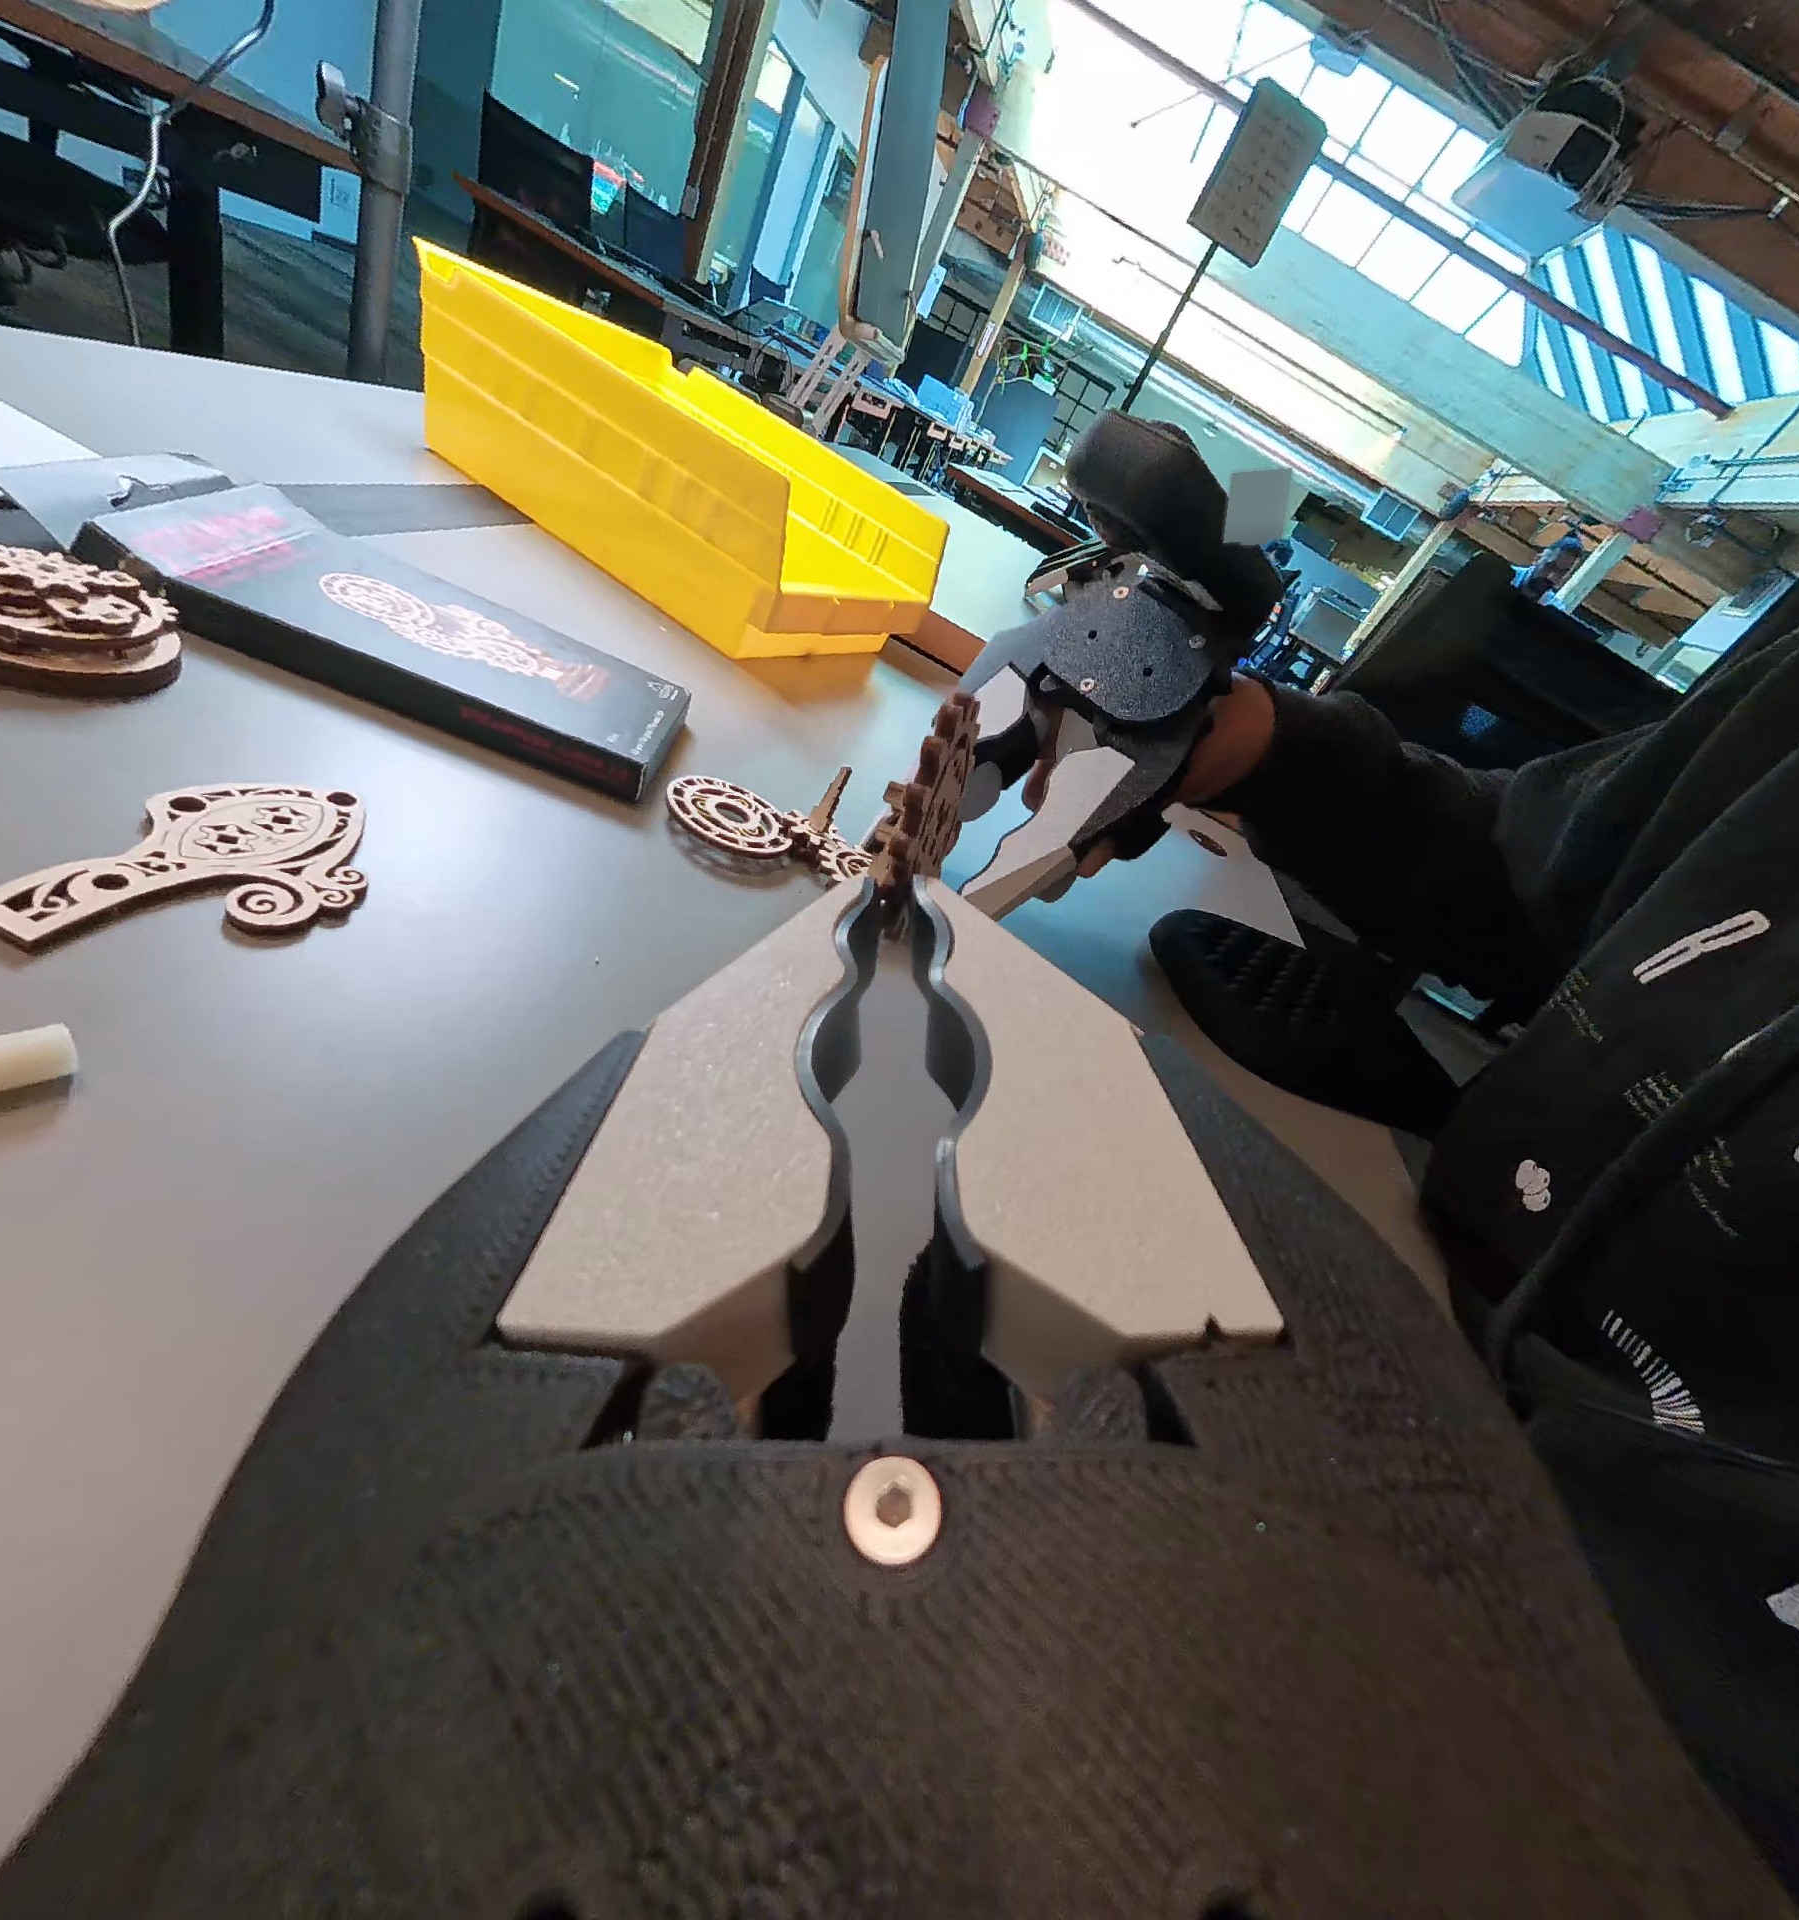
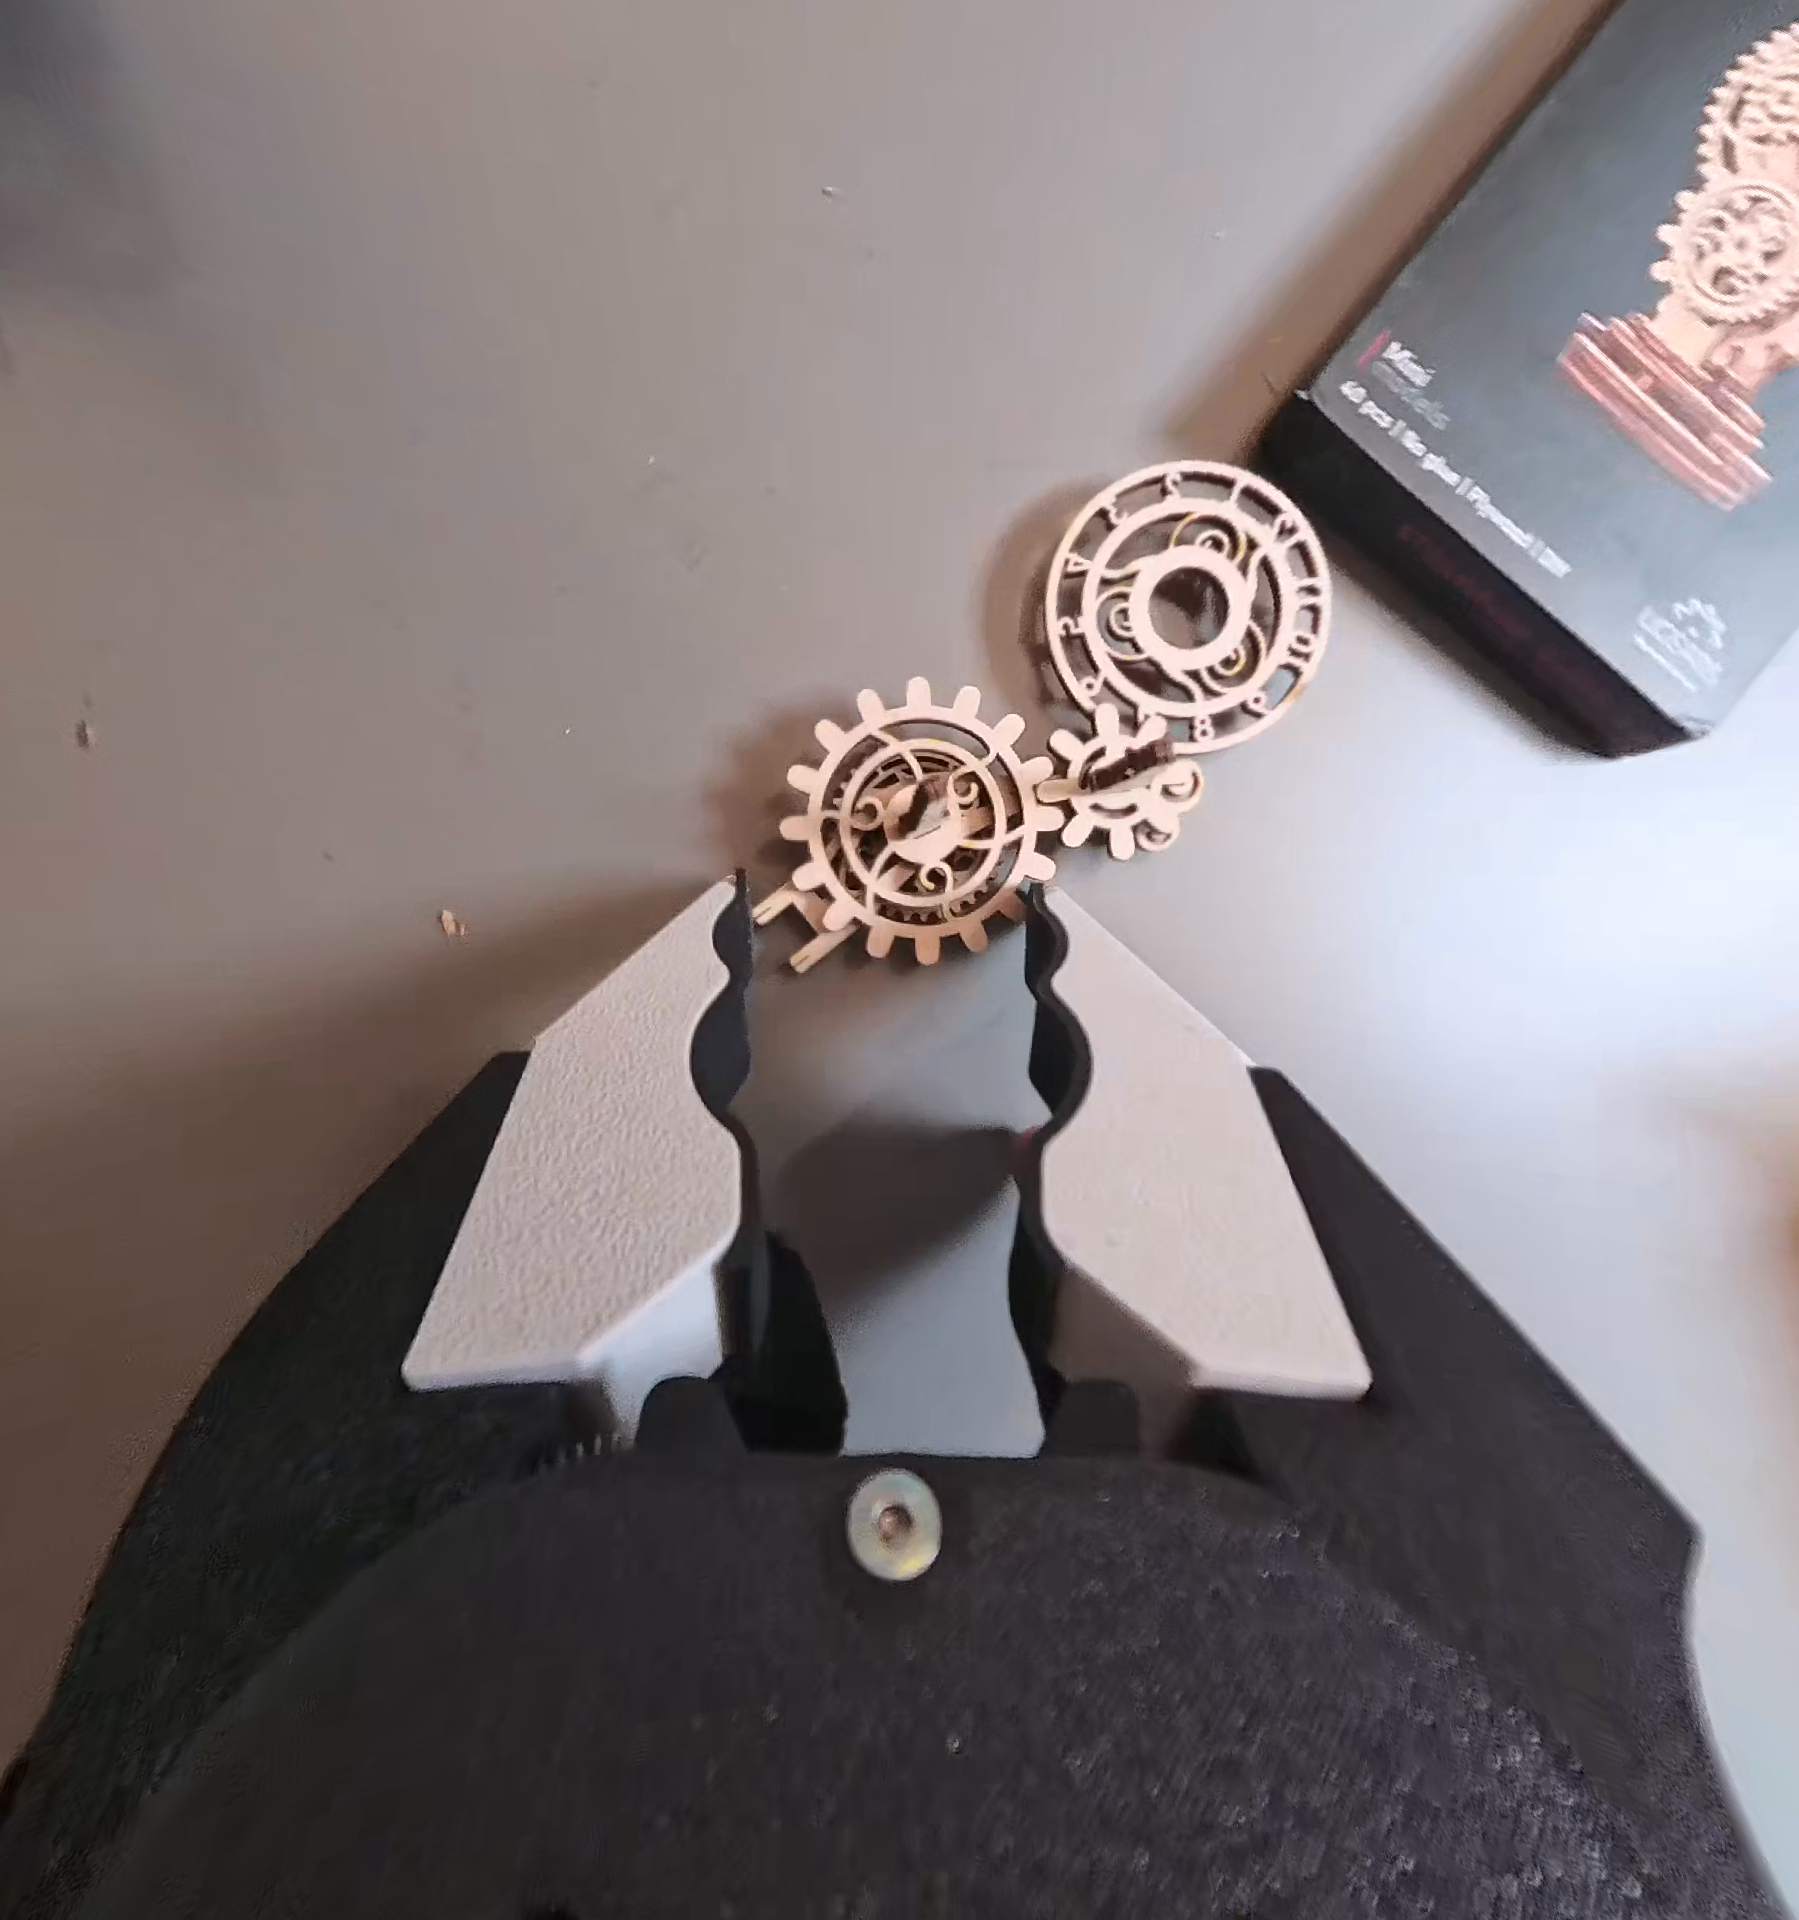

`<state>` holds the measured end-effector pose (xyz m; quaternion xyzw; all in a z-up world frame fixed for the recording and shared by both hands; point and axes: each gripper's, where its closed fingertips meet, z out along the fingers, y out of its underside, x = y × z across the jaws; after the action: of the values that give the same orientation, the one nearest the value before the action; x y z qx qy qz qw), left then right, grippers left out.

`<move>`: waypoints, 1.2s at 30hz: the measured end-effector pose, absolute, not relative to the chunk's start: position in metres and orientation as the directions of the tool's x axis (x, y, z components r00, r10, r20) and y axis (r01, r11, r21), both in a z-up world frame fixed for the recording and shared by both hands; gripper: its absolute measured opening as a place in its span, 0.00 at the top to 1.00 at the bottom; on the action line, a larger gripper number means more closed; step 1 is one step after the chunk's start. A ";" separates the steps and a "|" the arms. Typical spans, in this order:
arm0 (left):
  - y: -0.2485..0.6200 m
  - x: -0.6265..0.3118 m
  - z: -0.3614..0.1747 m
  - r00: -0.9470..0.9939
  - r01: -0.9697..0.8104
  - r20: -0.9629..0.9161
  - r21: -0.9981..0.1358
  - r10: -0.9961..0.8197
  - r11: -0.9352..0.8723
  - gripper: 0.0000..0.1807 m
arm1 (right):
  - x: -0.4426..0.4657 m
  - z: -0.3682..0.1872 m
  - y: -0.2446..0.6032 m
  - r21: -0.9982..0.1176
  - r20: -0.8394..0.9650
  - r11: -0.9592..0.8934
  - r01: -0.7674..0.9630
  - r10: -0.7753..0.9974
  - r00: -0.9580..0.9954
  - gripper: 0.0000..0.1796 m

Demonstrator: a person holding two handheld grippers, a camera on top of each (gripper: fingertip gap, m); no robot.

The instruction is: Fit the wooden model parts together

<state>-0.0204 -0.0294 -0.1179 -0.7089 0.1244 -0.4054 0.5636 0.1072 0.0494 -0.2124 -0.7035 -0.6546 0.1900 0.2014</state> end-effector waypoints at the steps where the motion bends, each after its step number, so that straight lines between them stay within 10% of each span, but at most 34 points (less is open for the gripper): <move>1: -0.029 -0.020 -0.119 0.639 0.281 0.439 -0.898 -0.631 -0.339 0.98 | 0.108 -0.212 0.048 -0.520 -0.005 -0.021 0.854 1.000 0.021 0.72; 11: -0.024 -0.016 -0.130 0.644 0.240 0.429 -0.900 -0.633 -0.365 0.98 | 0.119 -0.212 -0.005 -0.506 0.035 0.572 0.646 0.761 -0.647 0.72; 36: -0.026 -0.004 -0.141 0.640 0.174 0.430 -0.889 -0.637 -0.424 0.98 | 0.104 -0.210 -0.003 -0.616 0.081 0.383 0.689 0.900 -0.428 0.76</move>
<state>-0.0039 -0.0256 -0.1407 -0.7459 0.1550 -0.3947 0.5135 0.1042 -0.0026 -0.2100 -0.4932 -0.8054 0.2557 0.2066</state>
